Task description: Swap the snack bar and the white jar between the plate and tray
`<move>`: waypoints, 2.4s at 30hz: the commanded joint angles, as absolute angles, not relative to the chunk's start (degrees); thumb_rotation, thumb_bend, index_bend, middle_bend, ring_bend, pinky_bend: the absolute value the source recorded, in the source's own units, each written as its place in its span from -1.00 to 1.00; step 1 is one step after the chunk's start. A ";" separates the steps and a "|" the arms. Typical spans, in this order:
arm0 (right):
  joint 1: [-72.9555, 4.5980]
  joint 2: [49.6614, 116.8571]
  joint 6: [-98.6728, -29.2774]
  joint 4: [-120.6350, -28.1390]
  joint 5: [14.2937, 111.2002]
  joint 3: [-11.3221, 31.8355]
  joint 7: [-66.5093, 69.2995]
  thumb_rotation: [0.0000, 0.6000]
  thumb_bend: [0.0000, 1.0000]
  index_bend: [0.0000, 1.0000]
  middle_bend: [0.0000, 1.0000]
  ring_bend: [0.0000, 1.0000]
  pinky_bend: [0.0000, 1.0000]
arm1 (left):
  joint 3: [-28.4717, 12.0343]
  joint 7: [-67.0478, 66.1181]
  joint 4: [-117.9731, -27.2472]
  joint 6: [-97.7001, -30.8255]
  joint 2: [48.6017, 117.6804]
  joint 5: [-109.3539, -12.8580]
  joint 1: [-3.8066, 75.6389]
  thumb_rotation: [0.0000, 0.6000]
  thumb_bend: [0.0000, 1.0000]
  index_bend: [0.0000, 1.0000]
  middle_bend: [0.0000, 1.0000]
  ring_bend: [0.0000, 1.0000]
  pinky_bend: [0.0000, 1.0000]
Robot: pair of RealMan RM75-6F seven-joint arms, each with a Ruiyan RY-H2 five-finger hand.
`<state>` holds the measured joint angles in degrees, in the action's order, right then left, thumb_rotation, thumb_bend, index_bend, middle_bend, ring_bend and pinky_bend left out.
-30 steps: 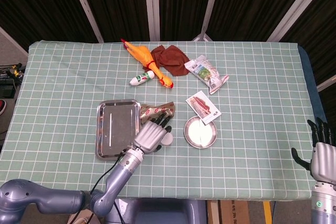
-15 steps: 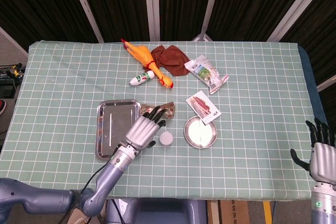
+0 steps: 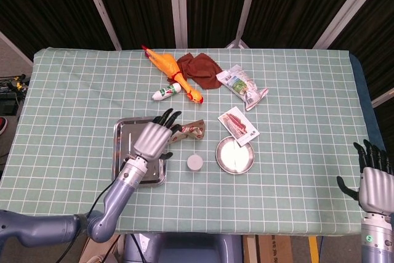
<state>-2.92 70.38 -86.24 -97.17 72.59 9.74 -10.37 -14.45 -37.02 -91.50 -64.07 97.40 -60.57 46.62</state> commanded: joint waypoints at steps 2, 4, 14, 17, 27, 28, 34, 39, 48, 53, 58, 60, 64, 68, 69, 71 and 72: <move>-3.13 70.73 -85.84 -96.61 72.07 9.78 -10.69 1.00 -0.44 -0.70 -0.86 -0.91 -1.00 | -16.40 -36.73 -87.99 -62.87 99.89 -58.02 48.49 1.00 -0.60 -0.36 -0.92 -0.94 -0.58; -3.16 70.81 -85.79 -96.35 71.70 9.94 -10.78 1.00 -0.44 -0.70 -0.86 -0.91 -1.00 | -17.11 -37.86 -86.27 -62.44 101.03 -55.73 49.31 1.00 -0.61 -0.37 -0.92 -0.94 -0.58; -3.29 70.89 -85.67 -95.26 70.36 10.82 -10.27 1.00 -0.44 -0.70 -0.86 -0.91 -1.00 | -18.33 -36.57 -73.97 -58.09 107.10 -51.35 53.17 1.00 -0.61 -0.38 -0.87 -0.94 -0.58; -3.34 70.95 -85.61 -94.91 70.14 10.93 -10.25 1.00 -0.44 -0.70 -0.85 -0.91 -1.00 | -18.24 -35.47 -70.12 -56.90 108.93 -51.47 54.12 1.00 -0.60 -0.38 -0.84 -0.93 -0.58; -3.46 71.17 -85.43 -94.56 69.88 10.91 -10.49 1.00 -0.44 -0.70 -0.86 -0.91 -1.00 | -16.23 -32.89 -58.35 -53.78 114.84 -54.12 56.40 1.00 -0.21 -0.27 -0.59 -0.63 -0.34; -3.44 71.15 -85.45 -94.57 69.81 10.92 -10.48 1.00 -0.44 -0.70 -0.85 -0.91 -1.00 | -15.82 -32.71 -56.72 -54.00 115.66 -55.02 56.62 1.00 -0.15 -0.23 -0.55 -0.58 -0.29; -3.29 71.14 -85.68 -94.52 69.81 10.98 -10.02 1.00 -0.44 -0.70 -0.86 -0.91 -1.00 | -14.98 -28.95 -51.58 -56.16 118.42 -59.84 56.97 1.00 0.16 -0.06 -0.28 -0.35 -0.01; -3.22 70.98 -85.55 -94.47 69.77 11.04 -9.33 1.00 -0.44 -0.70 -0.85 -0.91 -1.00 | -14.84 -25.50 -49.90 -59.06 119.32 -63.93 57.02 1.00 0.26 0.00 -0.18 -0.30 0.03; -3.16 70.70 -85.36 -94.79 70.01 10.94 -8.54 1.00 -0.44 -0.70 -0.85 -0.91 -1.00 | -14.28 -25.45 -64.31 -64.69 111.15 -68.59 53.70 1.00 0.25 0.01 -0.21 -0.33 0.02; -3.00 70.63 -85.69 -95.13 70.64 10.52 -8.87 1.00 -0.44 -0.70 -0.86 -0.91 -1.00 | -11.19 -35.60 -83.58 -70.02 96.37 -68.37 47.07 1.00 0.24 -0.01 -0.22 -0.33 0.02; -3.15 71.58 -86.02 -96.01 71.55 9.74 -10.75 1.00 -0.44 -0.70 -0.85 -0.91 -1.00 | -5.63 -29.07 -93.52 -73.34 82.22 -71.83 38.84 1.00 0.22 -0.01 -0.23 -0.33 0.02; -3.19 72.04 -86.21 -96.06 71.84 9.51 -11.43 1.00 -0.44 -0.70 -0.85 -0.91 -1.00 | -3.62 -26.32 -92.55 -73.07 80.21 -74.01 37.41 1.00 0.21 -0.01 -0.23 -0.34 0.02; -3.39 72.68 -85.95 -95.71 71.68 9.36 -12.20 1.00 -0.44 -0.70 -0.85 -0.91 -1.00 | -1.78 -21.77 -88.70 -72.54 79.86 -77.01 35.98 1.00 0.20 -0.01 -0.25 -0.35 0.00; -3.56 72.96 -85.68 -95.33 71.52 9.47 -12.09 1.00 -0.44 -0.70 -0.85 -0.91 -1.00 | -0.53 -18.01 -82.73 -71.59 82.34 -79.32 35.13 1.00 0.19 -0.02 -0.29 -0.37 0.00; -3.56 73.00 -85.73 -95.26 71.55 9.50 -12.05 1.00 -0.44 -0.70 -0.85 -0.91 -1.00 | -0.47 -17.09 -81.42 -71.48 83.04 -79.81 35.06 1.00 0.19 -0.02 -0.30 -0.37 0.00; -3.53 73.02 -85.80 -95.20 71.60 9.50 -11.99 1.00 -0.44 -0.70 -0.85 -0.91 -1.00 | -0.58 -14.69 -78.70 -71.11 84.78 -80.53 35.00 1.00 0.18 -0.03 -0.33 -0.38 0.00; -3.52 73.00 -85.81 -95.21 71.61 9.50 -11.95 1.00 -0.44 -0.70 -0.85 -0.91 -1.00 | -0.65 -13.77 -77.79 -71.01 85.44 -80.76 34.99 1.00 0.18 -0.03 -0.34 -0.39 -0.01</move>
<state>-3.52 73.00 -85.80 -95.20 71.60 9.50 -11.96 -1.06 -16.48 -80.57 -71.48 83.31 -79.36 35.48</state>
